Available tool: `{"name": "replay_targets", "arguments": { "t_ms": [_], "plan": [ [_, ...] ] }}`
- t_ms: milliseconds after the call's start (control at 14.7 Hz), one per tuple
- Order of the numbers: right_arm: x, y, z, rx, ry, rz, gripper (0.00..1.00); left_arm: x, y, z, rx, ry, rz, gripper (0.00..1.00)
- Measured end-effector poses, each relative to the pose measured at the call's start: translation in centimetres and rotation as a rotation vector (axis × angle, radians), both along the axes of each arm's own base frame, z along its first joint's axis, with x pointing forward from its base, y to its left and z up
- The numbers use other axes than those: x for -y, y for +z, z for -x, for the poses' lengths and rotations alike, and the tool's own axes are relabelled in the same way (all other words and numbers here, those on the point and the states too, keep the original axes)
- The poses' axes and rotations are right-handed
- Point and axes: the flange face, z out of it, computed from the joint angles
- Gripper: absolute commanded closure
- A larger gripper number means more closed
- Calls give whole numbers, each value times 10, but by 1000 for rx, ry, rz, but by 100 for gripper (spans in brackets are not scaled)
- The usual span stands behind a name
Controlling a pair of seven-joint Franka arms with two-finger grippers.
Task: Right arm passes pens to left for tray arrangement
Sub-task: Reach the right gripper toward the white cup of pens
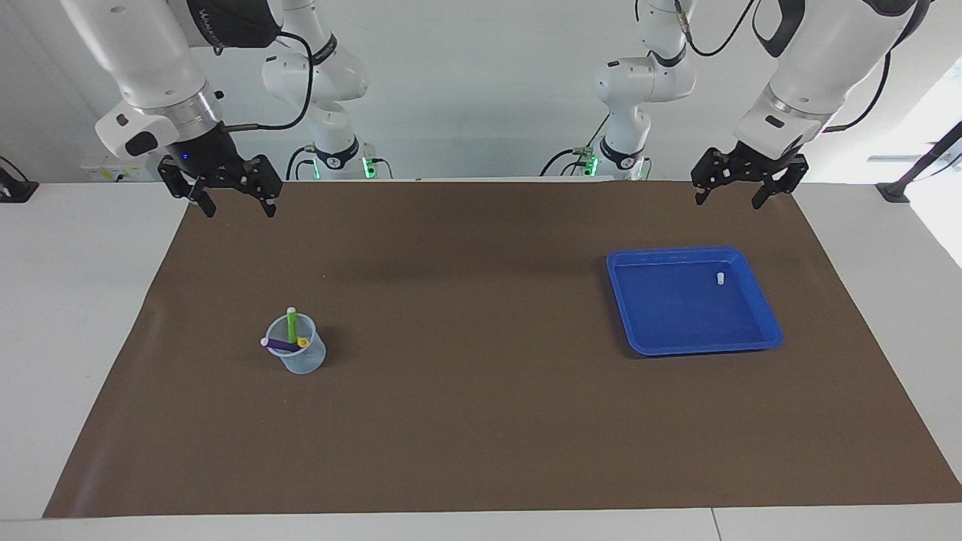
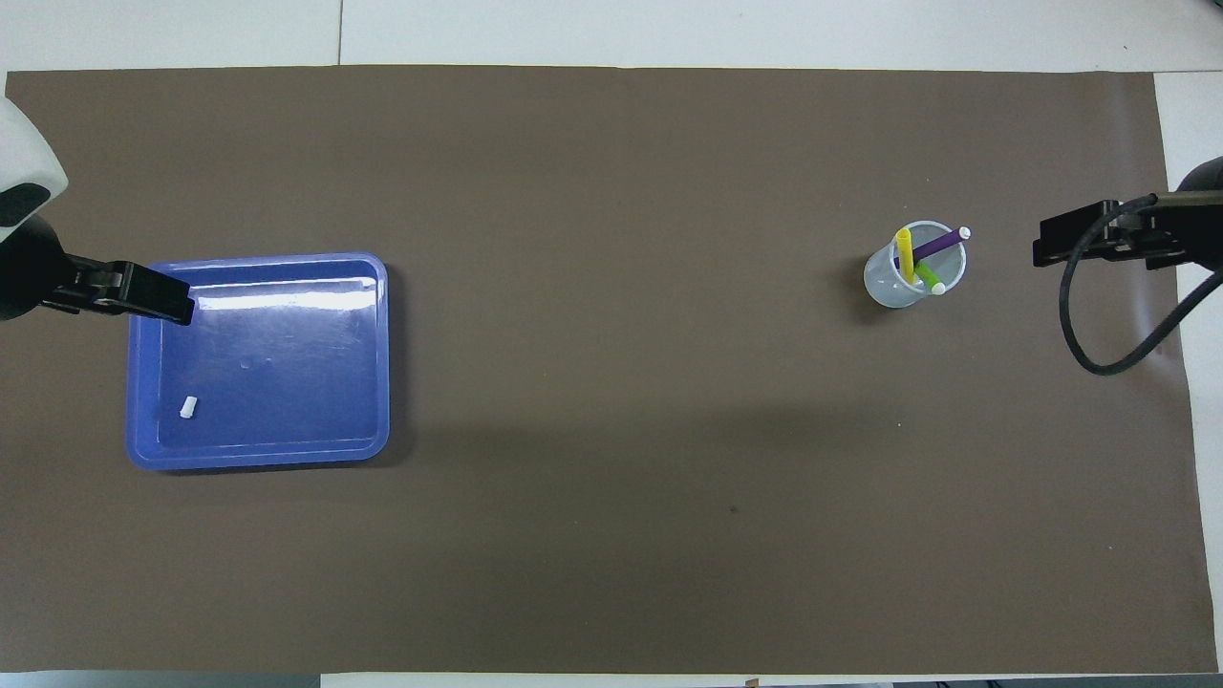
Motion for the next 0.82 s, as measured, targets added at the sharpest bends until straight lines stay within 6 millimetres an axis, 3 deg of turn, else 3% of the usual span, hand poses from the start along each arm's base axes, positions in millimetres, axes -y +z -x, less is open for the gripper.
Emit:
{"name": "replay_targets", "arguments": {
  "t_ms": [272,613,817],
  "plan": [
    [-1,-33,-14,39,0,-1,0,0,0,0,0,1,0,0],
    [0,-115,-35,93,-3,-3,1,0,0,0,0,1,0,0],
    [5,-151,-45,123,-14,-3,5,0,0,0,0,1,0,0]
  ]
}}
